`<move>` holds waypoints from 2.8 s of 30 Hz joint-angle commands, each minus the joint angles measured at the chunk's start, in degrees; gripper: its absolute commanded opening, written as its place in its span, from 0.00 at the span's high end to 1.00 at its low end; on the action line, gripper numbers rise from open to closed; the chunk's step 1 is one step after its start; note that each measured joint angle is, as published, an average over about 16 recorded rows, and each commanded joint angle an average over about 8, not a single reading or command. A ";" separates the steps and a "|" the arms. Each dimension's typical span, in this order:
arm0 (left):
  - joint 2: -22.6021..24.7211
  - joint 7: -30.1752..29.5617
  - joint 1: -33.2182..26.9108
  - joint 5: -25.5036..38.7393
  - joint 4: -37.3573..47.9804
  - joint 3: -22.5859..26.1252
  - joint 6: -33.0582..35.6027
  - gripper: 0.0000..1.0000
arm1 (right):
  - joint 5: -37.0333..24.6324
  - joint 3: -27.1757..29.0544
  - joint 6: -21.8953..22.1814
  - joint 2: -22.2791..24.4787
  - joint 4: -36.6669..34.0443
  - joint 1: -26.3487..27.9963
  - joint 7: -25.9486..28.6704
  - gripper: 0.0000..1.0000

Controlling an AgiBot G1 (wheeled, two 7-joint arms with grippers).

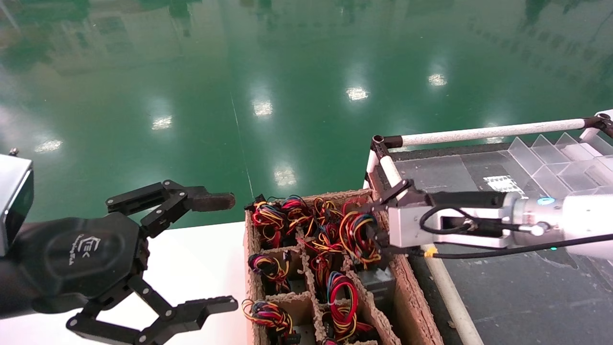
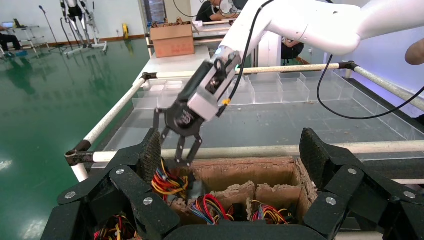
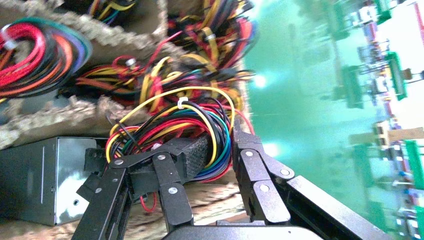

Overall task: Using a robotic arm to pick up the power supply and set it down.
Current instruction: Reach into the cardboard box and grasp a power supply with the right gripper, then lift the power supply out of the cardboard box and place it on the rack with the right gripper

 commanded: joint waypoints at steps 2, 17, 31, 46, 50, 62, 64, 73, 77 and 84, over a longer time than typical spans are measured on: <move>0.00 0.00 0.00 0.00 0.00 0.00 0.00 0.00 | 1.02 1.14 1.06 1.21 2.26 -0.69 0.60 1.00; -0.01 0.01 0.00 -0.01 0.00 0.02 -0.01 0.00 | 7.23 7.91 4.48 5.74 4.01 1.63 1.62 1.00; -0.01 0.01 -0.01 -0.02 0.00 0.03 -0.01 0.00 | 6.53 10.23 7.89 3.58 -7.49 9.19 -3.62 1.00; -0.02 0.02 -0.01 -0.03 0.00 0.04 -0.02 0.00 | 2.84 9.29 9.94 -2.20 -29.19 17.31 -18.69 1.00; -0.02 0.02 -0.01 -0.03 0.00 0.05 -0.02 0.00 | 1.99 8.64 9.81 -4.01 -35.36 18.97 -22.16 1.00; -0.02 0.03 -0.01 -0.04 0.00 0.06 -0.02 0.00 | 2.26 8.62 11.98 -10.59 -47.93 22.12 -32.07 1.00; -0.02 0.03 -0.02 -0.04 0.00 0.06 -0.02 0.00 | 2.44 8.83 13.12 -11.61 -49.17 22.30 -33.90 1.00; -0.03 0.03 -0.02 -0.05 0.00 0.07 -0.03 0.00 | 3.45 9.51 13.72 -14.13 -54.64 23.35 -39.01 1.00; -0.03 0.04 -0.02 -0.05 0.00 0.07 -0.03 0.00 | 3.64 9.58 12.81 -14.36 -56.85 24.04 -40.04 0.62; -0.03 0.04 -0.02 -0.05 0.00 0.08 -0.03 0.00 | 4.00 9.82 11.79 -14.34 -59.73 25.45 -41.27 0.00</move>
